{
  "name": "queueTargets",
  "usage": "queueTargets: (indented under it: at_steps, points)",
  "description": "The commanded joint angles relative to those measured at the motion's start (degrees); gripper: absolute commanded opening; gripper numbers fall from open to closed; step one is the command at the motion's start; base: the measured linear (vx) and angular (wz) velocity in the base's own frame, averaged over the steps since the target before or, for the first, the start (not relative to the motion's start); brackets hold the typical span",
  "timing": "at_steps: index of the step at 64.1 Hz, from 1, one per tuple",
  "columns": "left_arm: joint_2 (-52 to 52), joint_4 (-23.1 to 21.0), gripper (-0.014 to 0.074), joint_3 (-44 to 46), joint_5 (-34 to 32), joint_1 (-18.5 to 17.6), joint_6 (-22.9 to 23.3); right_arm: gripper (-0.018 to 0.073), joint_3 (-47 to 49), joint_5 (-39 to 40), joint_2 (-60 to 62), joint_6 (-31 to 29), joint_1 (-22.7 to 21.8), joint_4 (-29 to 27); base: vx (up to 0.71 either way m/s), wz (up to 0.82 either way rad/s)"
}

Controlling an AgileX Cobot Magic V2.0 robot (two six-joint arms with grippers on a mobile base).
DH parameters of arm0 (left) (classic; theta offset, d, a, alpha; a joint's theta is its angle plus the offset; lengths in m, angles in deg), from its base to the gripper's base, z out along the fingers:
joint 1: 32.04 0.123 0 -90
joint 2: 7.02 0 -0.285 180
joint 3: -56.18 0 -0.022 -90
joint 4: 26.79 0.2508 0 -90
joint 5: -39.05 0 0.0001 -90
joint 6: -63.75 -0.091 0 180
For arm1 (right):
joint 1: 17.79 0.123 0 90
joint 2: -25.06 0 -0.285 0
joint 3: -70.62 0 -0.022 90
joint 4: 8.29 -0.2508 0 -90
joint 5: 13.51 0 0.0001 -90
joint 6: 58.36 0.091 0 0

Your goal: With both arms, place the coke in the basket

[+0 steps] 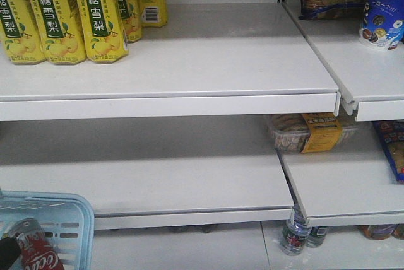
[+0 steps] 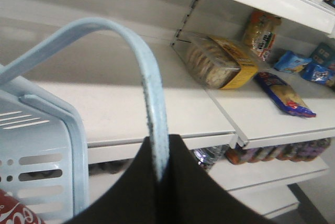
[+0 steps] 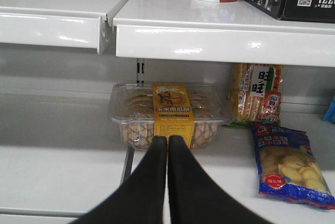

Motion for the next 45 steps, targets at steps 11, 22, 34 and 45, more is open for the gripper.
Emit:
queueTargets:
  at_steps: [11, 22, 34, 45]
  points:
    - [-3.92, 18.09, -0.0006, 2.45, -11.76, -0.22, 10.92, -0.0009, 1.57, 3.86, -0.50, -0.08, -0.44, -0.07, 0.00, 0.00]
    - [-3.92, 32.55, -0.0006, 2.23, -14.32, -0.22, 16.62, -0.0009, 1.57, 3.86, -0.50, -0.08, -0.44, -0.07, 0.00, 0.00]
    - [-3.92, 43.53, -0.0006, -1.36, -21.49, -0.22, 21.70, -0.0009, 1.57, 3.86, -0.50, -0.08, -0.44, -0.07, 0.00, 0.00]
    - [-3.92, 47.96, -0.0006, -6.93, -30.61, -0.22, 23.58, -0.0009, 1.57, 3.86, -0.50, -0.08, -0.44, -0.07, 0.00, 0.00]
